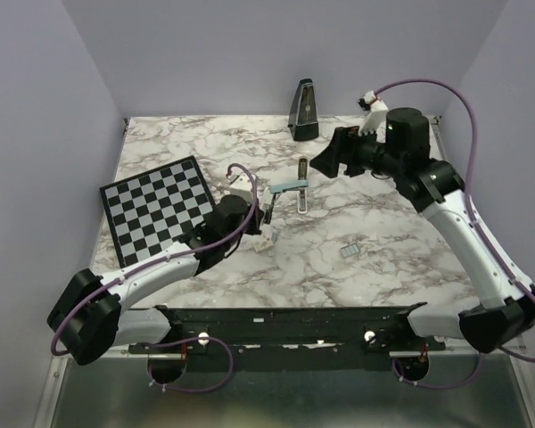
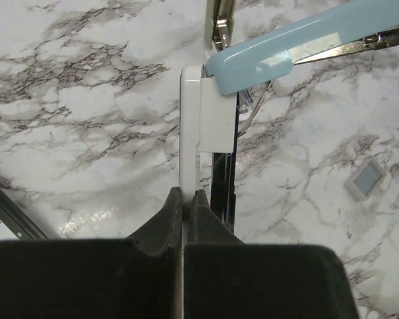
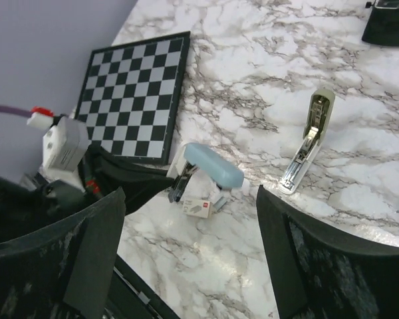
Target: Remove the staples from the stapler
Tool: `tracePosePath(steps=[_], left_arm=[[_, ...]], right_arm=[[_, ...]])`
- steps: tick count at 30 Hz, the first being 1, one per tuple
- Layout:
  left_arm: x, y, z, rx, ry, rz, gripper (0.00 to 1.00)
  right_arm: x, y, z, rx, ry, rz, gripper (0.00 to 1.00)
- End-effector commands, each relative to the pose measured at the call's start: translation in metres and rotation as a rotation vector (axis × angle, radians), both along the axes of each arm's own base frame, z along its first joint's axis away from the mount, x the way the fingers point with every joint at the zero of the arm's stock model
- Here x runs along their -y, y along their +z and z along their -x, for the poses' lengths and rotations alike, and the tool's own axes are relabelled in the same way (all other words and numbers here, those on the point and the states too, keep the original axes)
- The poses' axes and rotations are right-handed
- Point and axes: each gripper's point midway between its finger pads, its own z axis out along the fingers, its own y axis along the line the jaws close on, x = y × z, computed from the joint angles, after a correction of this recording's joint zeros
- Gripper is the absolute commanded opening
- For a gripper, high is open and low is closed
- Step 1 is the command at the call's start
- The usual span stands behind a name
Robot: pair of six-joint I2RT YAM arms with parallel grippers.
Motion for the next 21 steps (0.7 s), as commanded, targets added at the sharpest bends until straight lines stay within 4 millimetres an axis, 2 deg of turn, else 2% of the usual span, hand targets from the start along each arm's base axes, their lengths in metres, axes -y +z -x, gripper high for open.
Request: tracePosePath(steps=[1, 3, 4, 5, 6, 10, 12, 14, 15, 16, 19, 21], left_arm=[[0.006, 0.029, -0.003, -0.125, 0.066, 0.241, 0.00], [-0.001, 0.025, -0.004, -0.174, 0.104, 0.246, 0.00], [-0.007, 0.030, -0.011, -0.181, 0.134, 0.264, 0.00], [-0.006, 0.033, -0.012, -0.198, 0.134, 0.295, 0.00], [-0.011, 0.025, -0.010, -0.236, 0.147, 0.280, 0.00], [-0.015, 0.028, -0.011, -0.299, 0.175, 0.334, 0.00], [-0.014, 0.022, -0.012, -0.348, 0.180, 0.370, 0.00], [-0.008, 0.022, -0.012, -0.368, 0.151, 0.376, 0.00], [-0.010, 0.014, -0.012, -0.388, 0.158, 0.351, 0.00], [-0.010, 0.018, -0.016, -0.378, 0.163, 0.345, 0.00], [-0.016, 0.017, -0.026, -0.378, 0.185, 0.322, 0.00], [-0.018, 0.017, -0.033, -0.382, 0.190, 0.335, 0.00]], right_arm=[[0.012, -0.013, 0.012, -0.030, -0.114, -0.080, 0.87], [0.010, -0.016, 0.019, -0.032, -0.109, -0.115, 0.86], [0.011, -0.028, 0.024, -0.051, -0.110, -0.111, 0.86], [0.012, -0.028, 0.029, -0.046, -0.108, -0.120, 0.86], [0.012, -0.031, 0.031, -0.061, -0.116, -0.131, 0.86], [-0.002, -0.056, 0.042, -0.123, -0.093, -0.128, 0.85], [-0.009, -0.069, 0.042, -0.142, -0.098, -0.131, 0.84], [-0.019, -0.070, 0.039, -0.125, -0.094, -0.159, 0.84], [-0.022, -0.080, 0.036, -0.146, -0.102, -0.159, 0.84], [-0.025, -0.082, 0.035, -0.148, -0.100, -0.159, 0.83], [-0.024, -0.097, 0.025, -0.163, -0.151, -0.144, 0.82], [-0.025, -0.100, 0.021, -0.153, -0.153, -0.140, 0.82]])
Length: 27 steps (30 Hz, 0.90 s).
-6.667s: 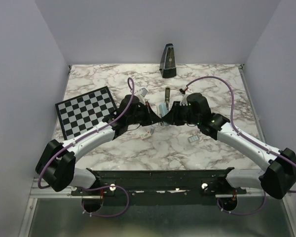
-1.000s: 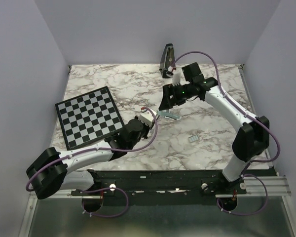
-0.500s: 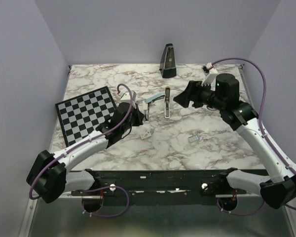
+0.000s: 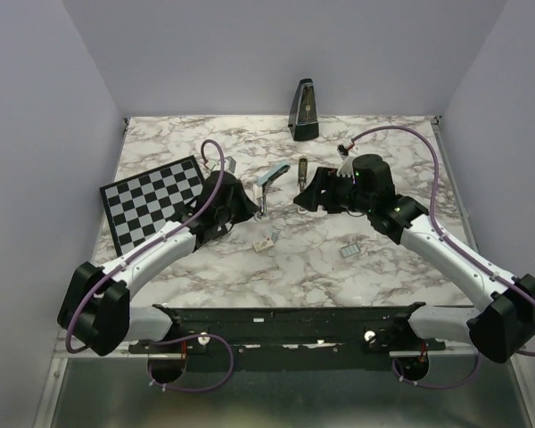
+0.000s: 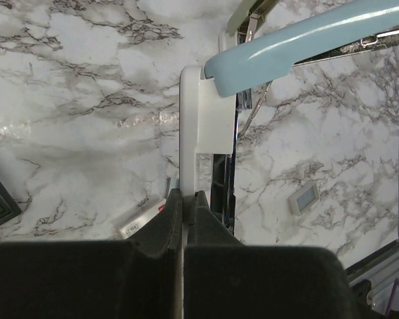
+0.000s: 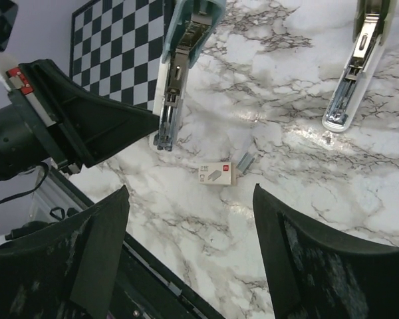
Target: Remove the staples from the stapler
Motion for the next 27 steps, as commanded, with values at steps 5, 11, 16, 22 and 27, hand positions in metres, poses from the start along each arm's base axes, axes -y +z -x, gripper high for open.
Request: tracePosePath(steps=[5, 11, 16, 22, 27], left_arm=[[0.000, 0.015, -0.030, -0.081, -0.027, 0.140, 0.00], [-0.001, 0.012, -0.054, -0.082, -0.087, 0.174, 0.00], [0.005, 0.002, -0.062, -0.094, -0.120, 0.190, 0.00], [0.023, -0.043, -0.059, -0.227, -0.173, 0.254, 0.00], [0.032, -0.061, -0.066, -0.260, -0.185, 0.293, 0.00]], right_arm=[[-0.007, -0.017, -0.009, -0.008, 0.008, 0.029, 0.78], [-0.014, -0.068, 0.024, -0.131, 0.082, 0.155, 0.77], [-0.032, -0.105, 0.058, -0.148, 0.252, 0.262, 0.70], [-0.026, -0.120, 0.061, -0.105, 0.265, 0.320, 0.65], [-0.019, -0.107, 0.051, -0.085, 0.177, 0.318, 0.63]])
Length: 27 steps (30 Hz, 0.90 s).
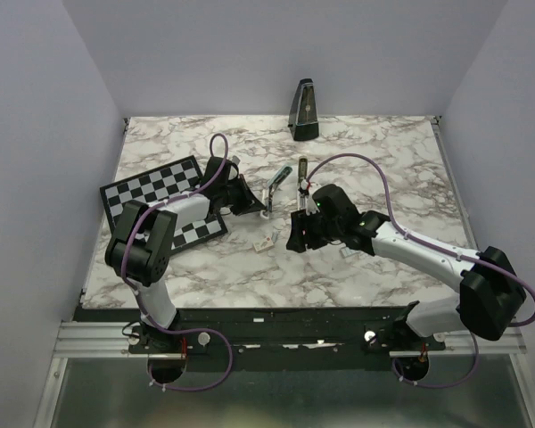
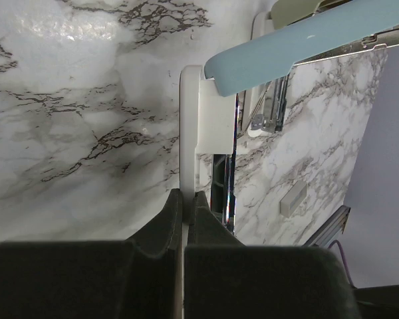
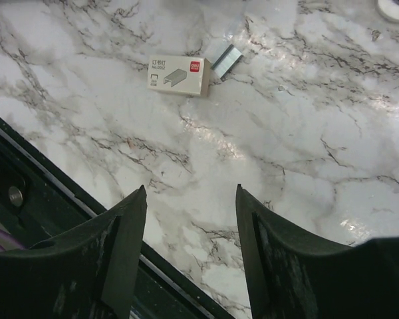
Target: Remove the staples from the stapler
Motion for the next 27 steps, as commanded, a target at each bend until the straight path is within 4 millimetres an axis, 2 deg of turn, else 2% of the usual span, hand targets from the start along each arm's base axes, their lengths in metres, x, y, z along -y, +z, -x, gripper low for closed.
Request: tracePosePath(steps=[1, 4, 5, 6, 12, 14, 15, 16, 18, 22, 27], left_arm=[[0.018, 0.014, -0.012, 0.035, -0.053, 0.098, 0.00], [0.023, 0.026, -0.012, 0.067, -0.059, 0.145, 0.00], [0.023, 0.029, -0.012, 0.079, -0.057, 0.157, 0.00], [0.023, 0.040, -0.013, 0.108, -0.050, 0.171, 0.00], [0.016, 0.047, 0.000, 0.138, -0.023, 0.177, 0.00], [0.014, 0.043, 0.005, 0.126, -0.015, 0.184, 0.00], [0.014, 0.050, 0.005, 0.155, -0.017, 0.201, 0.00], [0.014, 0.047, 0.010, 0.147, -0.020, 0.207, 0.00], [0.014, 0.054, 0.011, 0.166, -0.018, 0.220, 0.00], [0.012, 0.061, 0.014, 0.195, -0.021, 0.219, 0.00], [0.011, 0.076, 0.017, 0.233, -0.029, 0.230, 0.00]], right_arm=[[0.008, 0.014, -0.011, 0.056, -0.079, 0.000, 0.63], [0.007, 0.017, -0.027, 0.056, -0.207, -0.019, 0.64], [0.011, 0.018, -0.037, 0.074, -0.269, -0.004, 0.65], [0.004, 0.027, -0.048, 0.076, -0.300, -0.015, 0.67], [-0.025, 0.047, -0.092, 0.067, -0.446, -0.078, 0.71], [-0.040, 0.059, -0.109, 0.090, -0.459, -0.113, 0.69], [-0.043, 0.063, -0.114, 0.094, -0.466, -0.123, 0.66], [-0.047, 0.069, -0.119, 0.098, -0.483, -0.142, 0.65], [-0.053, 0.078, -0.133, 0.115, -0.521, -0.160, 0.63], [-0.049, 0.072, -0.145, 0.119, -0.614, -0.156, 0.60], [-0.056, 0.062, -0.155, 0.124, -0.611, -0.119, 0.59]])
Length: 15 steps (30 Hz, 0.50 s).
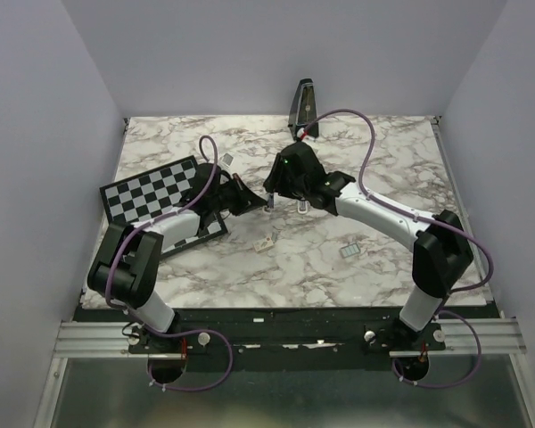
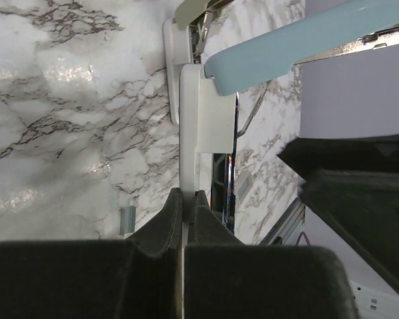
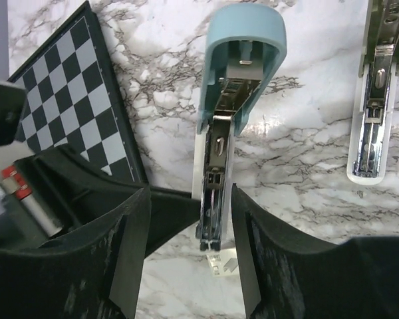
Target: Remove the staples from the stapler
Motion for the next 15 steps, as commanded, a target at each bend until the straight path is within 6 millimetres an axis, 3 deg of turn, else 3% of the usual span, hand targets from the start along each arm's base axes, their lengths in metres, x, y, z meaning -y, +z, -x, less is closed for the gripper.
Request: tracePosePath(steps=[1, 8, 15], left_arm=[[0.005, 0.042, -0.001, 0.130, -0.026, 0.060, 0.00], [0.005, 0.053, 0.006, 0.165, -0.048, 0.079, 0.00], [0.006, 0.057, 0.007, 0.177, -0.061, 0.086, 0.00]], right_arm=[[0.000, -0.006, -0.017, 0.008, -0.070, 0.027, 0.59], [-0.010, -0.005, -0.021, 0.006, -0.045, 0.011, 0.52], [-0.018, -0.015, -0.021, -0.003, 0.000, 0.026, 0.28]])
